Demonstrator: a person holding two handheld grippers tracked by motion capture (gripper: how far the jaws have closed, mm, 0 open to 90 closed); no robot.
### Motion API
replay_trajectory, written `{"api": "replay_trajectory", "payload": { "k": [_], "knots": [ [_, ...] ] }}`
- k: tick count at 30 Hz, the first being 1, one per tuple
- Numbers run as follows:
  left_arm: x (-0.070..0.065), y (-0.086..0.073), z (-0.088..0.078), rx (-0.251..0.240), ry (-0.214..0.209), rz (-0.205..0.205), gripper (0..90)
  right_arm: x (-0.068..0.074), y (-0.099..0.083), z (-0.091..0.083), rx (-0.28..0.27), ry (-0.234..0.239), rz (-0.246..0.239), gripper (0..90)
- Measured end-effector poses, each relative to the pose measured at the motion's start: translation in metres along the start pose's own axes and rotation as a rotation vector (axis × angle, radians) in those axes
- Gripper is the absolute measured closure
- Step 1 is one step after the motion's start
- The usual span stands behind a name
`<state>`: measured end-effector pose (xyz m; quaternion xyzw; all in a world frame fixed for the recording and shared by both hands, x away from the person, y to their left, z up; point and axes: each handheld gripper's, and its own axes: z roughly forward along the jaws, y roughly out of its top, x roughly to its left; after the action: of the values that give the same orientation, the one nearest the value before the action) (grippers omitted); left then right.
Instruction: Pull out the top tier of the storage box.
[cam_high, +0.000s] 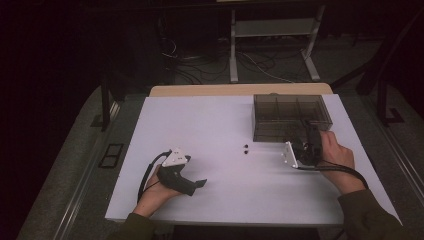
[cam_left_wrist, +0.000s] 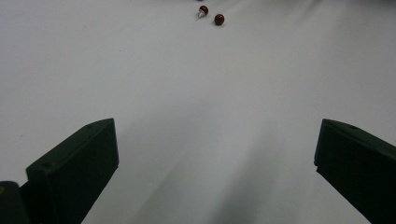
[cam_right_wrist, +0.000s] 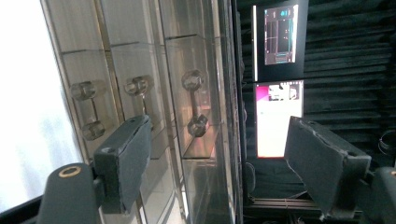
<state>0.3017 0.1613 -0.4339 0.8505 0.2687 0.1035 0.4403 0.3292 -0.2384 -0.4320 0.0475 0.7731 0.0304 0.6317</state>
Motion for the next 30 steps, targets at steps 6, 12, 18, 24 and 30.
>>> {"api": "replay_trajectory", "payload": {
  "k": [6, 12, 18, 24, 30],
  "knots": [
    [-0.0005, 0.0001, -0.0006, 0.002, 0.001, 0.006, 0.0, 0.0019, -0.0009, -0.0022, 0.000, -0.004, -0.007, 30.8],
    [-0.0006, 0.0001, -0.0005, 0.002, 0.001, 0.005, 0.0, 0.0022, -0.0014, -0.0043, 0.008, -0.004, -0.010, 39.4],
    [-0.0009, 0.0000, -0.0001, 0.002, 0.001, 0.002, 0.0, 0.0052, 0.0003, -0.0046, 0.005, -0.006, -0.016, 49.7],
    [-0.0006, 0.0000, -0.0009, 0.003, 0.002, 0.006, 0.0, 0.0051, 0.0008, -0.0038, 0.005, 0.009, -0.015, 59.5],
    [-0.0005, 0.0000, -0.0012, 0.002, 0.003, 0.007, 0.0, 0.0065, 0.0009, -0.0015, 0.009, 0.024, -0.017, 66.7]
  ]
}}
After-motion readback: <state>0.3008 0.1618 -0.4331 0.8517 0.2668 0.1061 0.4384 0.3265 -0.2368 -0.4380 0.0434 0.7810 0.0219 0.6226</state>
